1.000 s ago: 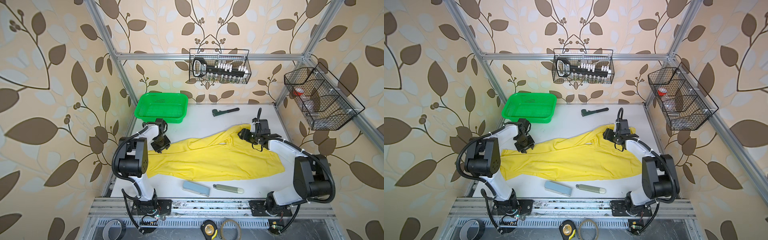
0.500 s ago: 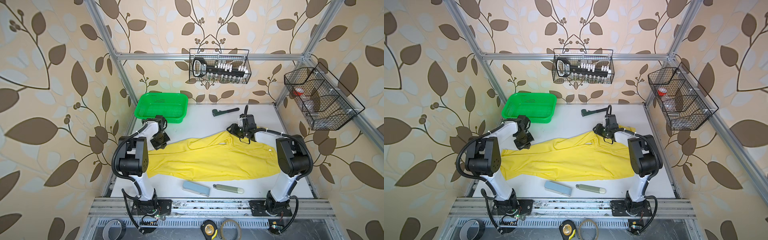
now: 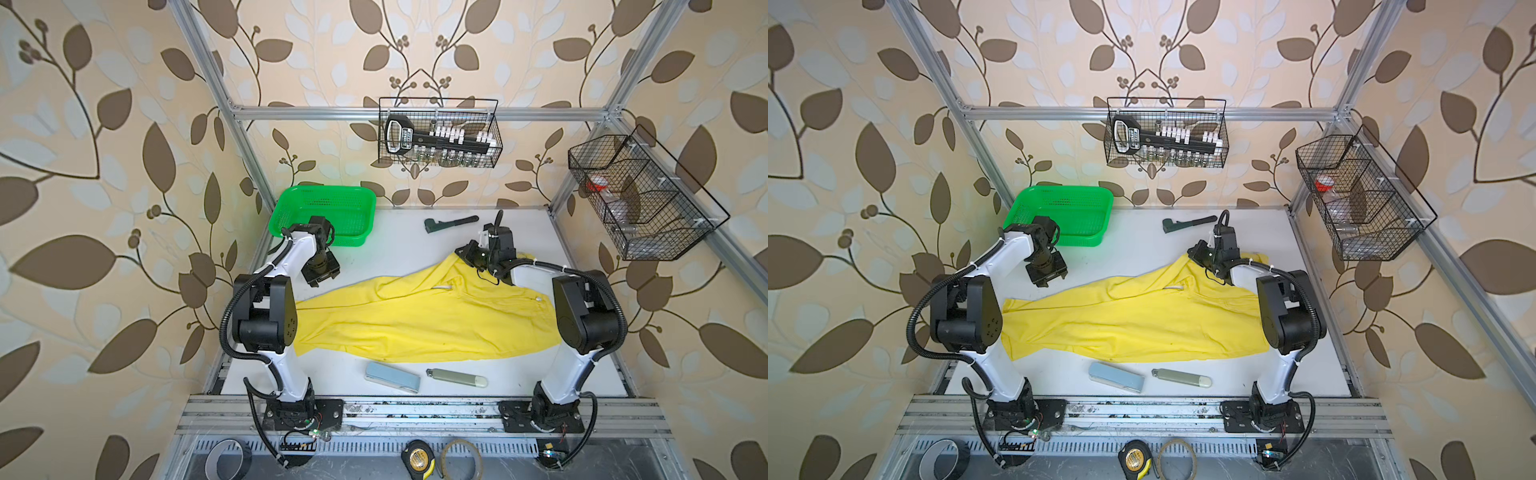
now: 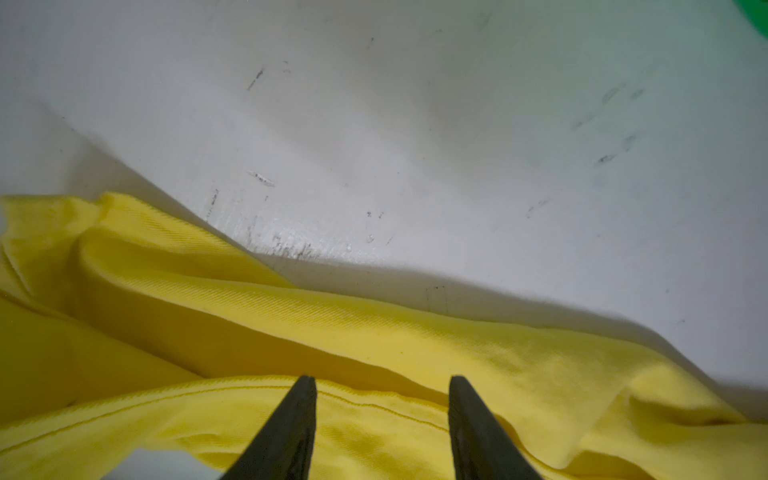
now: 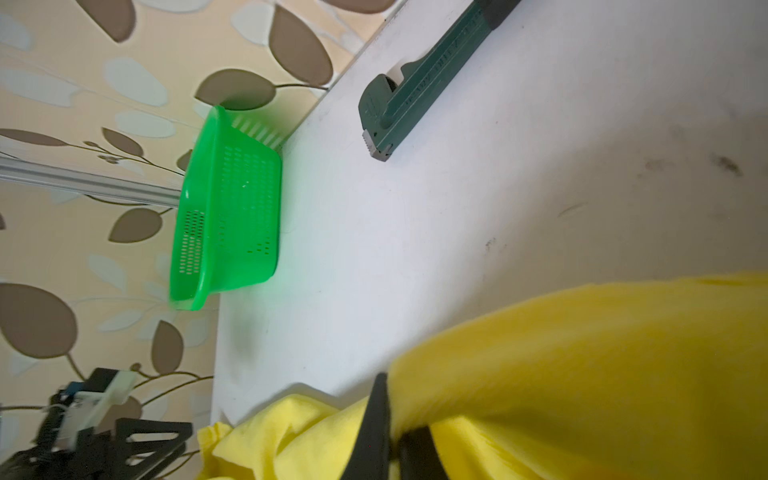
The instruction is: Fold and stack the trousers
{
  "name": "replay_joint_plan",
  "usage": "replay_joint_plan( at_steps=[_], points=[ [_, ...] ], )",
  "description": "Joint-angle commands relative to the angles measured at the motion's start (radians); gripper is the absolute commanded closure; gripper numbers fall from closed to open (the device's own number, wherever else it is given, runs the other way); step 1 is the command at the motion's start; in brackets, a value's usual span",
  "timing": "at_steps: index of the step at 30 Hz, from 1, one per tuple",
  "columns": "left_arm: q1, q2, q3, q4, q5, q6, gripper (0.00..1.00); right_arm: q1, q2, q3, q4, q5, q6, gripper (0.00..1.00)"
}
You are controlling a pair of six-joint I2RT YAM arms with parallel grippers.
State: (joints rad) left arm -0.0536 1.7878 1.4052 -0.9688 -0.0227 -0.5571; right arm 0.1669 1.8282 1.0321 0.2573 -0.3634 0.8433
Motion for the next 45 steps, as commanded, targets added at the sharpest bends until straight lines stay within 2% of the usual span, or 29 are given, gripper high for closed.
replay_joint_plan(
  at_steps=[1, 3, 7, 10, 13, 17, 21, 25, 27, 29, 32, 35, 38, 45],
  points=[
    [-0.041, -0.055, -0.065, -0.009, 0.031, 0.011, 0.41, -0.008, -0.037, -0.018, 0.104, -0.055, 0.134, 1.00],
    [-0.064, -0.057, -0.112, 0.011, 0.022, 0.011, 0.40, -0.018, -0.021, -0.017, 0.105, -0.068, 0.200, 1.00],
    [-0.090, -0.063, -0.197, 0.052, 0.021, 0.004, 0.39, -0.024, 0.013, -0.007, 0.077, -0.039, 0.233, 0.98],
    [-0.115, -0.076, -0.234, 0.068, 0.033, -0.004, 0.37, -0.027, 0.053, 0.001, 0.138, -0.039, 0.283, 0.97],
    [-0.154, -0.093, -0.272, 0.070, 0.047, -0.008, 0.36, -0.023, 0.094, 0.051, 0.120, -0.021, 0.261, 0.94],
    [-0.172, -0.119, -0.343, 0.083, 0.056, -0.034, 0.36, -0.006, 0.109, 0.115, 0.025, -0.011, 0.150, 0.73],
    [-0.175, -0.128, -0.371, 0.080, 0.048, -0.033, 0.36, 0.019, 0.035, 0.138, -0.120, 0.017, -0.036, 0.54],
    [-0.173, -0.139, -0.325, 0.038, -0.003, -0.013, 0.36, 0.048, -0.090, 0.096, -0.274, 0.031, -0.253, 0.44],
    [-0.172, -0.148, -0.278, -0.002, -0.069, -0.009, 0.34, 0.076, -0.156, 0.065, -0.362, 0.040, -0.375, 0.43],
    [-0.163, -0.144, -0.238, -0.046, -0.133, 0.006, 0.32, 0.099, -0.212, 0.016, -0.391, 0.017, -0.439, 0.41],
    [-0.116, -0.156, -0.217, -0.083, -0.179, 0.010, 0.29, 0.150, -0.263, -0.049, -0.391, -0.011, -0.477, 0.40],
    [-0.031, -0.190, -0.229, -0.107, -0.216, 0.008, 0.27, 0.245, -0.275, -0.073, -0.380, 0.020, -0.573, 0.40],
    [0.077, -0.249, -0.255, -0.120, -0.250, 0.006, 0.24, 0.335, -0.241, -0.057, -0.354, 0.061, -0.653, 0.39],
    [0.269, -0.385, -0.330, -0.142, -0.335, 0.050, 0.13, 0.446, -0.106, 0.015, -0.320, 0.077, -0.714, 0.39]
  ],
)
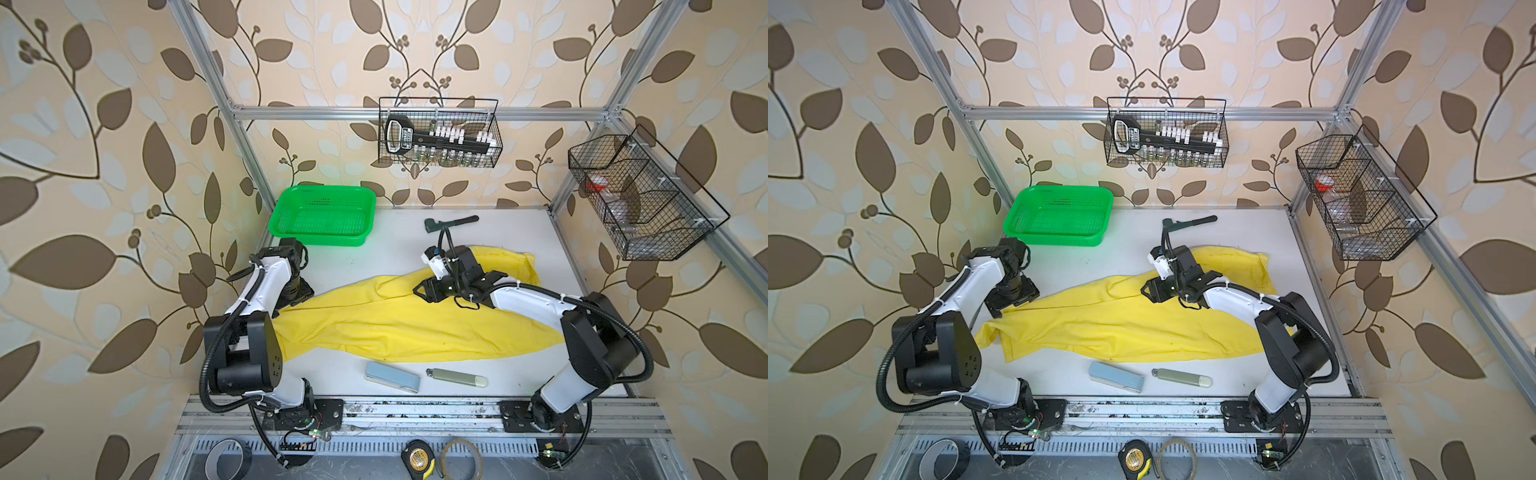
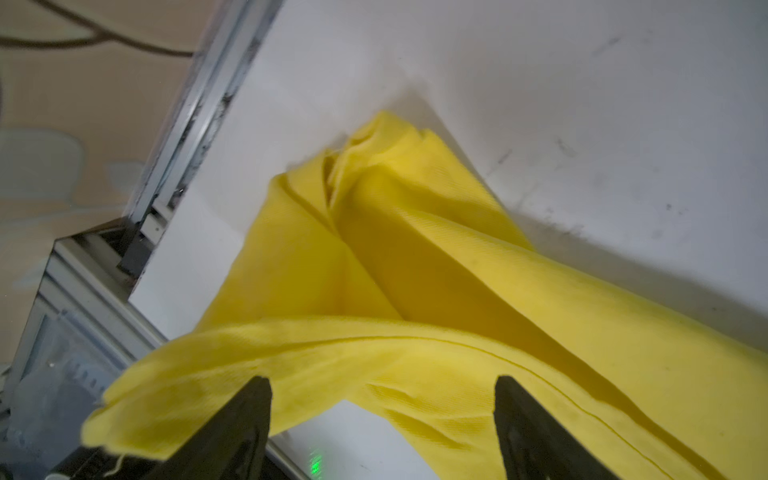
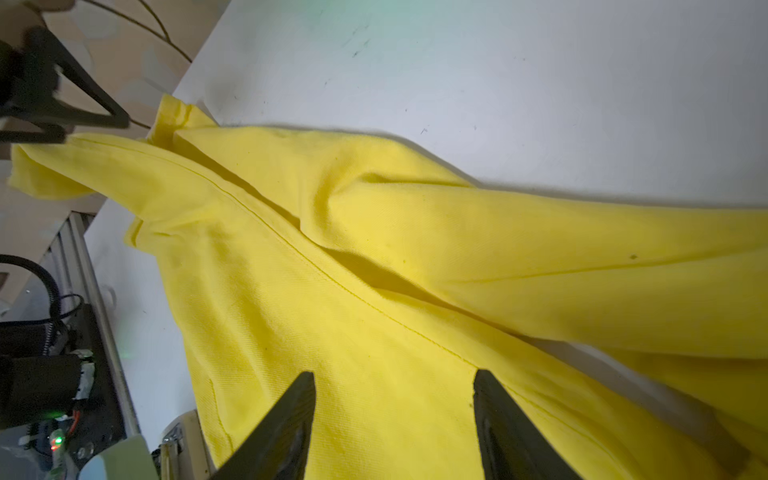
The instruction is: Fold and stack the trousers
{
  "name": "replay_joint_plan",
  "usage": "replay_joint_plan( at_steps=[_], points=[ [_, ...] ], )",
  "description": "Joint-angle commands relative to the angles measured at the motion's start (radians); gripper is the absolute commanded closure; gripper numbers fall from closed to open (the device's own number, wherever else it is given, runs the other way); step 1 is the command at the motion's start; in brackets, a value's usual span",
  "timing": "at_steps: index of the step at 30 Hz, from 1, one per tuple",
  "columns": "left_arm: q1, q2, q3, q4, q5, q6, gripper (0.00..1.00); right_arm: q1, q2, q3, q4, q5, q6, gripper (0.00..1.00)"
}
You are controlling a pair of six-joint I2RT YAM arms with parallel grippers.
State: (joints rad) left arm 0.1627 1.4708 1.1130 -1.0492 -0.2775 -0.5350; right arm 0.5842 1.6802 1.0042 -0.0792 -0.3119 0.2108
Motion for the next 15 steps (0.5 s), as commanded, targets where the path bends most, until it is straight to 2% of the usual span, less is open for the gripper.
replay_joint_plan(
  at_steps=[1, 7, 13, 15],
  points=[
    [0.080, -0.082, -0.055, -0.054, -0.089, 0.031, 0.13, 0.043, 0.057, 0.048, 0.014, 0.031, -0.100, 0.39],
    [0.194, -0.084, -0.091, -0.011, -0.070, 0.010, 0.07, 0.113, 0.109, 0.068, -0.014, 0.058, -0.174, 0.37],
    [0.297, -0.040, -0.197, 0.079, 0.065, -0.054, 0.08, 0.134, 0.108, 0.060, -0.048, 0.068, -0.205, 0.37],
    [0.313, -0.005, -0.210, 0.117, 0.138, -0.054, 0.13, 0.134, 0.107, 0.059, -0.050, 0.066, -0.208, 0.37]
  ],
)
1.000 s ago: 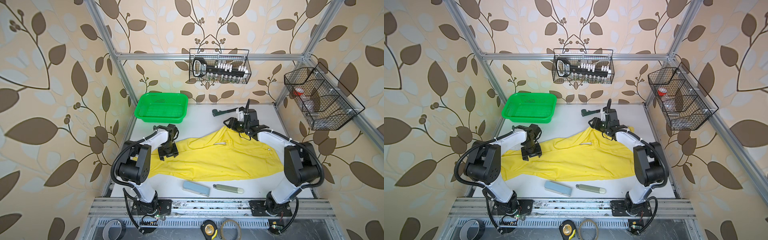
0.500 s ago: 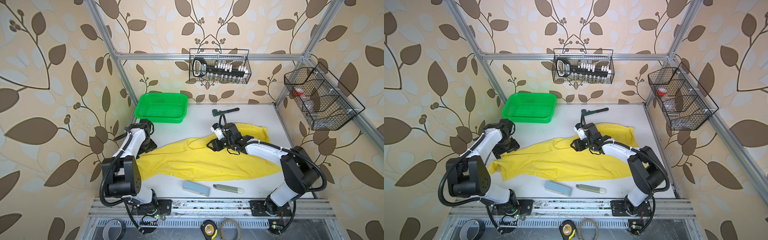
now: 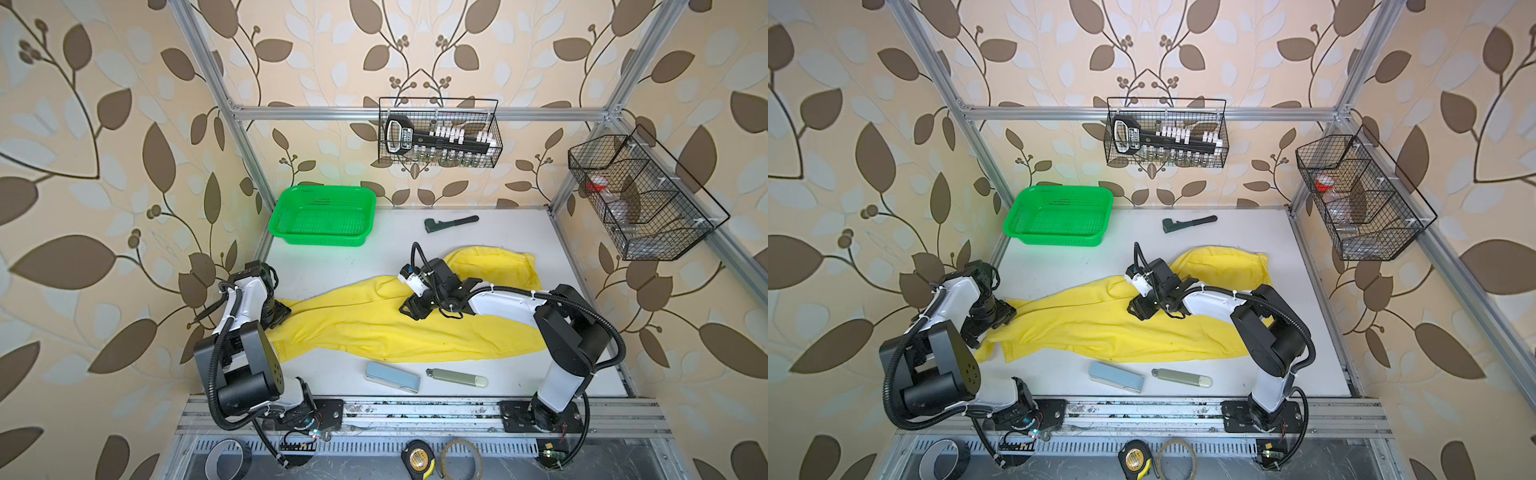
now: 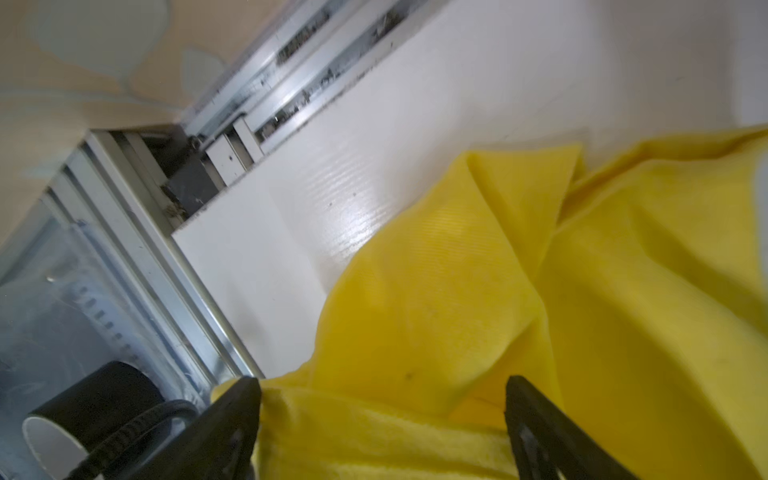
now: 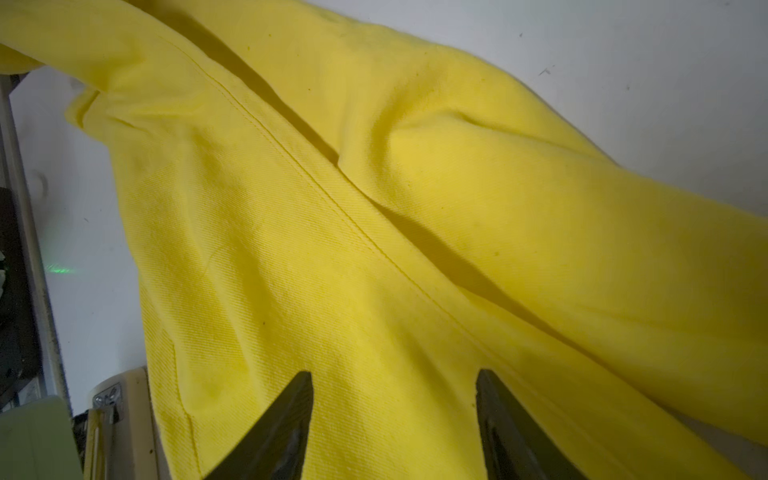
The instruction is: Fold and stack the trousers
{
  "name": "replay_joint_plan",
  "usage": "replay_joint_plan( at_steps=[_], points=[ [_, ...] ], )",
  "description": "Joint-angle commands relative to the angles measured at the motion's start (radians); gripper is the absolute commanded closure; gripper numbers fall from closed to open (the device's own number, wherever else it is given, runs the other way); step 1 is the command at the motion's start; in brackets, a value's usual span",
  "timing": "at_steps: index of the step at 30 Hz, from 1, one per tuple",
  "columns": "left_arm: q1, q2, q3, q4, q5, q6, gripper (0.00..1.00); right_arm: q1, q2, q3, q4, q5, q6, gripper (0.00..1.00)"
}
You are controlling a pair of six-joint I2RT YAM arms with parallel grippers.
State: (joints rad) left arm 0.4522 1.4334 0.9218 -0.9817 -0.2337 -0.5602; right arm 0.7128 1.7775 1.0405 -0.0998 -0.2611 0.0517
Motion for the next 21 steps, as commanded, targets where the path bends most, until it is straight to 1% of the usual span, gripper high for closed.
replay_joint_plan(
  at_steps=[1, 3, 4, 5, 7, 9, 11, 12, 14, 16, 18, 21],
  points=[
    [0.023, 0.031, -0.021, 0.059, 0.121, -0.024, 0.19, 0.007, 0.010, 0.023, -0.029, 0.016, -0.050, 0.37],
    [0.023, 0.023, -0.019, 0.053, 0.140, -0.024, 0.35, 0.000, 0.011, 0.034, -0.027, 0.021, -0.027, 0.37],
    [0.023, 0.015, -0.017, 0.039, 0.140, -0.023, 0.44, -0.009, 0.012, 0.038, -0.020, 0.016, -0.003, 0.37],
    [0.023, 0.013, -0.017, 0.022, 0.142, -0.023, 0.57, -0.024, 0.014, 0.041, -0.006, 0.004, 0.031, 0.37],
    [0.022, -0.061, -0.023, -0.015, 0.149, -0.024, 0.80, -0.057, 0.036, 0.061, -0.015, 0.006, 0.122, 0.37],
    [0.022, -0.130, -0.034, -0.054, 0.162, -0.030, 0.99, -0.102, 0.057, 0.067, -0.002, -0.028, 0.240, 0.39],
    [0.020, -0.186, -0.029, -0.104, 0.167, -0.038, 1.00, -0.124, 0.064, 0.055, 0.040, -0.054, 0.315, 0.39],
    [0.018, -0.217, -0.022, -0.133, 0.165, -0.047, 1.00, -0.128, 0.063, 0.054, 0.044, -0.044, 0.350, 0.39],
    [0.011, -0.272, -0.005, -0.182, 0.166, -0.071, 1.00, -0.135, 0.080, 0.074, 0.012, -0.044, 0.406, 0.39],
    [-0.018, -0.299, 0.008, -0.243, 0.152, -0.126, 1.00, -0.150, 0.103, 0.080, 0.001, -0.044, 0.469, 0.41],
    [-0.042, -0.340, -0.018, -0.258, 0.148, -0.191, 1.00, -0.153, 0.114, 0.074, 0.022, -0.025, 0.484, 0.41],
    [-0.078, -0.420, -0.091, -0.257, 0.145, -0.296, 1.00, -0.158, 0.138, 0.093, 0.044, -0.038, 0.493, 0.41]
  ],
)
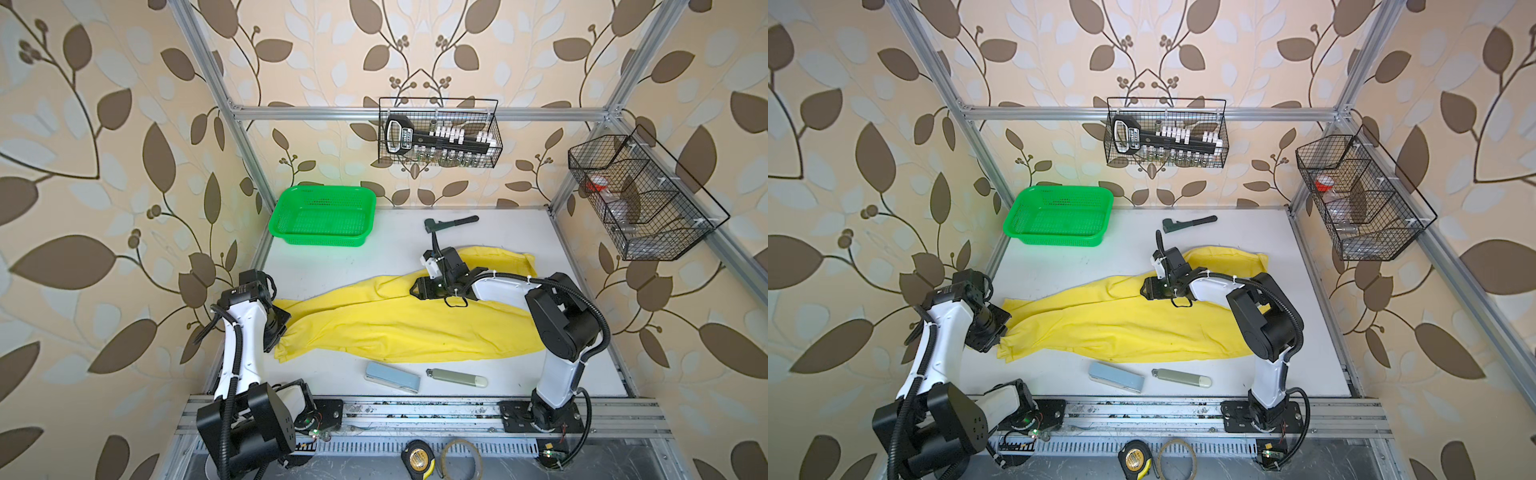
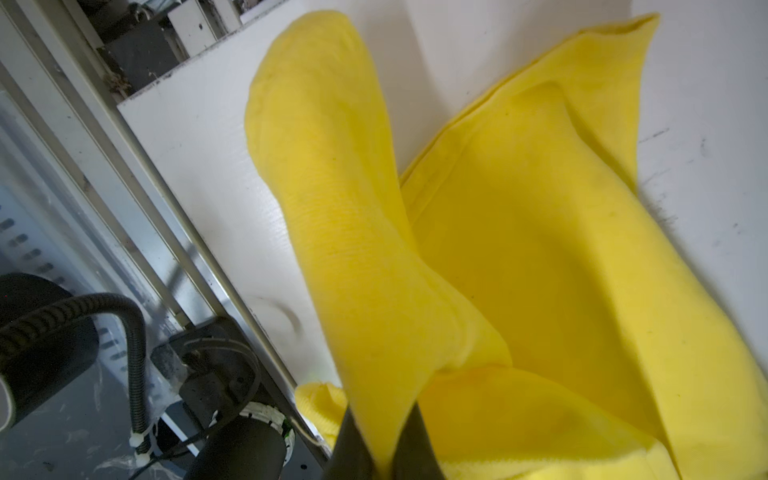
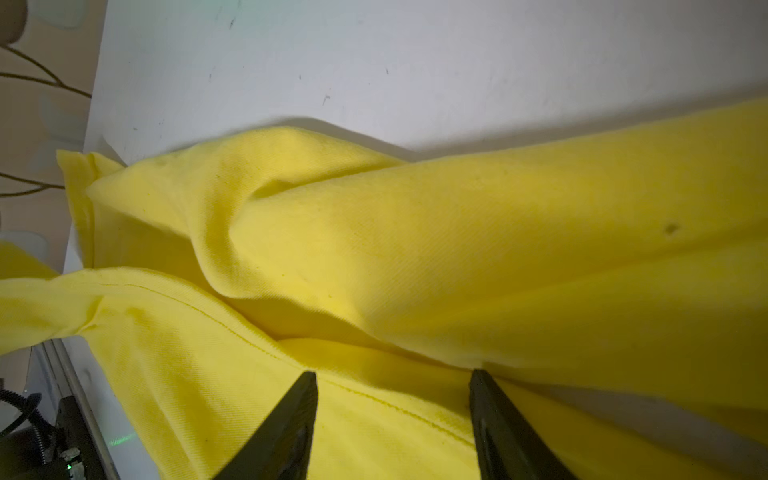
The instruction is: Fold and stack the trousers
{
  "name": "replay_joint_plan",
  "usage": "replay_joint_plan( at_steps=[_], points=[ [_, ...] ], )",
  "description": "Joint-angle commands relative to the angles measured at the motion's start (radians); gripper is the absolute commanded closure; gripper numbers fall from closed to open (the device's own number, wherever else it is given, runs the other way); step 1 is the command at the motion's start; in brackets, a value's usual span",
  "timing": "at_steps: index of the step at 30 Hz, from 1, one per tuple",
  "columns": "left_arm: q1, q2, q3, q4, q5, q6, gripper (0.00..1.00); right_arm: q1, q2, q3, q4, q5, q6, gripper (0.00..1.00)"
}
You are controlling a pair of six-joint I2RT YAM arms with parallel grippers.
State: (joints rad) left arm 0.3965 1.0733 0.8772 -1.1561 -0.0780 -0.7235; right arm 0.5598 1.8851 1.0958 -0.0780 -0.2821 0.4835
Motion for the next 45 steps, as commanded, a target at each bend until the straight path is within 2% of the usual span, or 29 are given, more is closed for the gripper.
replay_joint_plan(
  at_steps=[1, 6, 7, 11, 14, 16, 20, 23, 25, 29, 31, 37, 41, 45],
  points=[
    [-0.024, -0.089, -0.078, -0.084, -0.013, -0.168, 1.00, -0.007, 0.043, 0.051, 0.019, -0.015, 0.056, 0.41],
    [-0.028, -0.125, -0.191, -0.047, -0.019, -0.257, 0.98, -0.001, 0.078, 0.095, -0.050, 0.008, -0.013, 0.41],
    [-0.028, -0.111, -0.187, -0.044, -0.029, -0.264, 0.93, 0.005, 0.079, 0.093, -0.071, 0.020, -0.039, 0.42],
    [-0.028, -0.036, -0.099, -0.043, -0.125, -0.249, 0.54, 0.033, 0.051, 0.065, -0.154, 0.096, -0.147, 0.43],
    [-0.027, -0.020, 0.021, -0.048, -0.212, -0.218, 0.41, 0.047, 0.014, 0.009, -0.173, 0.128, -0.201, 0.44],
    [-0.027, -0.022, 0.073, 0.001, -0.220, -0.167, 0.31, 0.059, -0.005, -0.029, -0.173, 0.141, -0.249, 0.45],
    [-0.028, 0.033, 0.121, 0.053, -0.171, -0.112, 0.27, 0.082, -0.046, -0.084, -0.162, 0.177, -0.334, 0.49],
    [-0.029, 0.095, 0.096, 0.155, -0.040, -0.073, 0.27, 0.097, -0.080, -0.124, -0.132, 0.189, -0.374, 0.50],
    [-0.060, 0.172, 0.085, 0.207, 0.034, -0.072, 0.27, 0.106, -0.089, -0.138, -0.126, 0.192, -0.396, 0.51],
    [-0.209, 0.323, 0.116, 0.238, 0.034, -0.071, 0.27, 0.123, -0.098, -0.152, -0.124, 0.212, -0.407, 0.52],
    [-0.239, 0.389, 0.118, 0.245, 0.032, -0.087, 0.26, 0.132, -0.112, -0.167, -0.117, 0.223, -0.414, 0.52],
    [-0.252, 0.489, 0.077, 0.338, 0.046, -0.081, 0.26, 0.165, -0.148, -0.234, -0.096, 0.240, -0.437, 0.52],
    [-0.256, 0.550, 0.073, 0.360, 0.018, -0.062, 0.27, 0.173, -0.157, -0.263, -0.080, 0.245, -0.419, 0.52],
    [-0.273, 0.586, 0.055, 0.351, 0.035, -0.063, 0.31, 0.173, -0.154, -0.258, -0.083, 0.244, -0.415, 0.52]
  ],
)
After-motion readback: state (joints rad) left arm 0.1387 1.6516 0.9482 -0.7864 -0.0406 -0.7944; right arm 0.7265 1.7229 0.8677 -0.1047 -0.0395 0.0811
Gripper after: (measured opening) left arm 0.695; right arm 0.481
